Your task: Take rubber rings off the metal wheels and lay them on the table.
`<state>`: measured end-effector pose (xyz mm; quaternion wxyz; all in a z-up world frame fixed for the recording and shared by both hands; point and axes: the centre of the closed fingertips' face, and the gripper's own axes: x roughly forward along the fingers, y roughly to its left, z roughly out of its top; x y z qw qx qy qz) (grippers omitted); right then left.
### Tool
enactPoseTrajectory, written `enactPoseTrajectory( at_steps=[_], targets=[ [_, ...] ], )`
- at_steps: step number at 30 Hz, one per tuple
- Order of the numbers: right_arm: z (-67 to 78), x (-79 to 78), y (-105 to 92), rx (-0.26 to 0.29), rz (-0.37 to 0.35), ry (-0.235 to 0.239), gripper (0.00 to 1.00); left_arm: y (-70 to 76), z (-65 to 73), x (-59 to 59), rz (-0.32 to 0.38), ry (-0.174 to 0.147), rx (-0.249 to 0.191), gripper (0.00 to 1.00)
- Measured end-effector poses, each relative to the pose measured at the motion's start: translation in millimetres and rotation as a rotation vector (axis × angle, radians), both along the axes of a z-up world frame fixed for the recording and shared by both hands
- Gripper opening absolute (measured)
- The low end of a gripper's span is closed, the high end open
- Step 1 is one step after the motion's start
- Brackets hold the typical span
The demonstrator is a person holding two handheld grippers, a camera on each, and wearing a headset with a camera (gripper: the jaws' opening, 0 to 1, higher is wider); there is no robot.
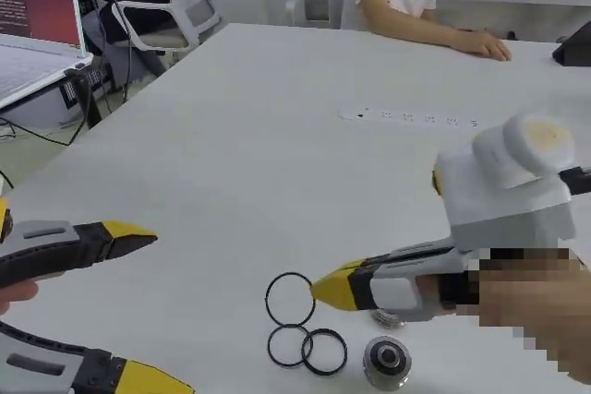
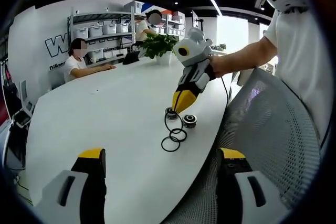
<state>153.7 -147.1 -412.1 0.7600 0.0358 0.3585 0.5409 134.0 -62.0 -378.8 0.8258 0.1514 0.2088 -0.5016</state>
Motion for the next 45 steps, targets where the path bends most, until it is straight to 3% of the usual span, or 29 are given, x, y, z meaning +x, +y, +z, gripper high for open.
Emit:
enactPoseTrajectory(
  at_steps=[11, 17, 25, 38, 45],
  targets=[
    [-38.9, 2.2, 1.1, -0.081, -0.005, 0.078, 0.0, 1.1, 1.8, 2.7, 0.016, -0.006, -0.013, 0.85],
    [-48.5, 1.6, 1.5, -0.107, -0.007, 0.09, 0.0, 1.9, 0.8, 2.3, 0.02, -0.003, -0.015, 0.85],
    [-55.1, 3.7, -2.6, -0.132, -0.031, 0.097, 0.0, 5.0, -1.8, 1.2, 0.03, 0.003, -0.011, 0.85],
    [-54.8, 5.2, -5.6, -0.125, -0.055, 0.118, 0.0, 6.1, -3.2, 0.8, 0.031, 0.004, -0.007, 0.85],
    [-57.4, 9.5, -7.0, -0.11, -0.092, 0.153, 0.0, 4.9, -2.7, 0.9, 0.028, 0.003, -0.009, 0.85]
  ],
)
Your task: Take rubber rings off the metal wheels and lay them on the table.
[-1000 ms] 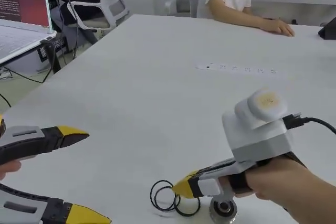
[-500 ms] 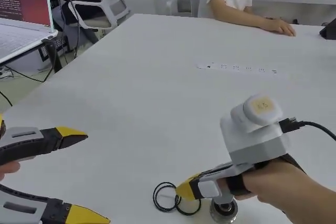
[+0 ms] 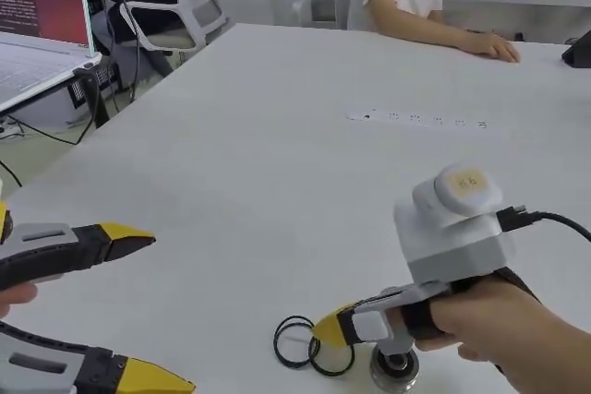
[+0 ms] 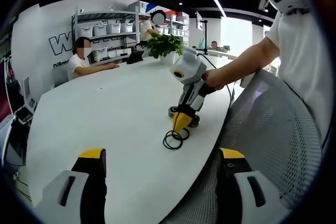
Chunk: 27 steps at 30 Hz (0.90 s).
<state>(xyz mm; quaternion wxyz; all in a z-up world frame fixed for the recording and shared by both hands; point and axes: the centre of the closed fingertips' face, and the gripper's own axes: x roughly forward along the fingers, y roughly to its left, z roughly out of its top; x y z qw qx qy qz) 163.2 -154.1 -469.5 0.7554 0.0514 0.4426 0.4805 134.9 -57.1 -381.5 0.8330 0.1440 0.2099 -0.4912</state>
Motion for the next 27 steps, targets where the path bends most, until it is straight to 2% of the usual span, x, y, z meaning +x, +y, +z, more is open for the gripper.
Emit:
enactPoseTrajectory(
  at_steps=[6, 11, 15, 22, 24, 27],
  targets=[
    [-2.0, 2.5, -1.8, -0.021, -0.004, -0.028, 0.0, -1.1, -0.8, 0.0, -0.002, 0.002, 0.002, 0.85],
    [-1.1, 6.6, -4.9, -0.038, -0.006, -0.06, 0.04, -1.9, -1.1, -0.1, -0.003, 0.004, 0.003, 0.85],
    [0.1, 6.3, -7.3, -0.043, -0.005, -0.067, 0.04, -2.5, -1.1, -0.3, -0.004, 0.003, 0.003, 0.85],
    [10.7, 7.3, -12.4, -0.044, -0.001, -0.1, 0.04, -2.2, -2.5, 0.4, -0.003, 0.007, 0.001, 0.85],
    [16.3, 6.7, -13.1, -0.032, -0.004, -0.104, 0.05, -2.3, -3.0, 0.5, -0.002, 0.009, 0.0, 0.85],
    [28.2, 5.1, -16.7, -0.023, 0.0, -0.135, 0.05, -3.4, -3.8, 0.5, -0.006, 0.013, -0.004, 0.85]
  ],
)
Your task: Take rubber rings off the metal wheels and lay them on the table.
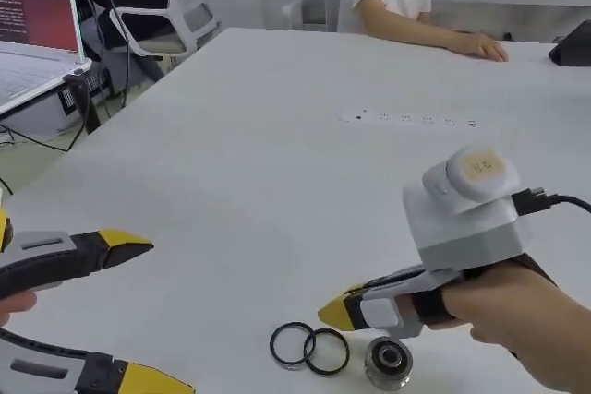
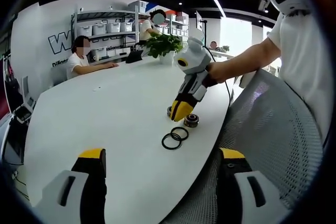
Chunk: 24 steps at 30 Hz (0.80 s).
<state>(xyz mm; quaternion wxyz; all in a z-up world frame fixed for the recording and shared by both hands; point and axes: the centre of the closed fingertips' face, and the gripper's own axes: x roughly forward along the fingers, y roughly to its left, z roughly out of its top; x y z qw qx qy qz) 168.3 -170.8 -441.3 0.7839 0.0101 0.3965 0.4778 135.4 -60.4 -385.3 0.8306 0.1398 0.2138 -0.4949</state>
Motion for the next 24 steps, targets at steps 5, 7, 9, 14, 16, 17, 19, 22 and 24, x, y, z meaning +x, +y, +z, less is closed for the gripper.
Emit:
enactPoseTrajectory(
  at_steps=[5, 7, 9, 14, 16, 17, 19, 22, 24],
  targets=[
    [13.6, -1.4, -9.9, 0.013, -0.005, -0.039, 0.07, -0.7, -1.6, 1.0, -0.006, 0.005, 0.002, 0.86],
    [18.3, -2.0, -14.9, 0.025, -0.01, -0.051, 0.08, -1.8, -1.3, 1.5, -0.008, 0.006, -0.003, 0.86],
    [24.9, -2.2, -19.2, 0.05, -0.024, -0.058, 0.1, -2.8, -1.5, 1.6, -0.011, 0.008, -0.006, 0.86],
    [42.3, -1.8, -32.1, 0.085, -0.06, -0.099, 0.13, -4.8, -3.7, -0.2, -0.025, 0.017, -0.005, 0.87],
    [48.9, -0.6, -39.7, 0.103, -0.087, -0.113, 0.13, -4.7, -4.2, 0.2, -0.026, 0.019, -0.006, 0.87],
    [51.4, -0.9, -43.0, 0.107, -0.094, -0.121, 0.14, -4.9, -4.1, 0.1, -0.027, 0.02, -0.008, 0.87],
    [57.0, -2.5, -50.3, 0.118, -0.113, -0.133, 0.15, -5.2, -4.1, -0.4, -0.029, 0.024, -0.011, 0.88],
    [64.7, -6.5, -59.1, 0.128, -0.107, -0.18, 0.19, -5.1, -4.9, -1.0, -0.031, 0.03, -0.015, 0.88],
    [67.1, -9.4, -64.6, 0.126, -0.105, -0.198, 0.22, -5.3, -5.4, -1.2, -0.03, 0.033, -0.016, 0.89]
  ],
)
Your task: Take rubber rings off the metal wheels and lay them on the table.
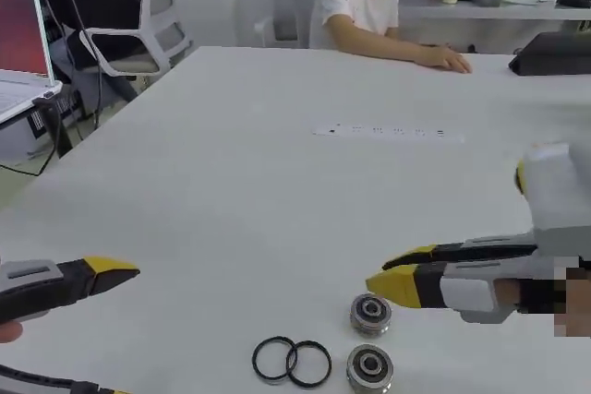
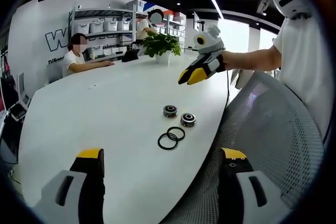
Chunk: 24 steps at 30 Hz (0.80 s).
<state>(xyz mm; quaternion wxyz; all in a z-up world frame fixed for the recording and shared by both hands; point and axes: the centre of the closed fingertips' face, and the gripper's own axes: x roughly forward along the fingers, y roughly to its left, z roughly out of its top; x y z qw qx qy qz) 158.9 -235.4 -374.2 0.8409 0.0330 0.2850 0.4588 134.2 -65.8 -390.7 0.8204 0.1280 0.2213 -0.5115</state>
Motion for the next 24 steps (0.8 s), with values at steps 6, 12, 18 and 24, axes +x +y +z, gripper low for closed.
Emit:
enactPoseTrajectory(
  at_steps=[6, 12, 18, 24],
  targets=[
    [9.3, -8.2, -17.3, 0.016, -0.018, -0.05, 0.34, 0.5, -1.9, -0.6, 0.002, 0.012, -0.011, 0.89],
    [4.5, -14.9, -33.8, -0.024, -0.049, -0.078, 0.42, 1.1, -5.3, -0.8, 0.002, 0.032, -0.015, 0.91],
    [-10.3, -26.0, -45.0, -0.09, -0.06, -0.081, 0.53, 1.9, -7.8, -0.4, 0.005, 0.048, -0.02, 0.94],
    [-23.9, -36.7, -53.2, -0.128, -0.074, -0.07, 0.65, 2.3, -11.1, -0.9, 0.008, 0.065, -0.02, 0.98]
  ],
)
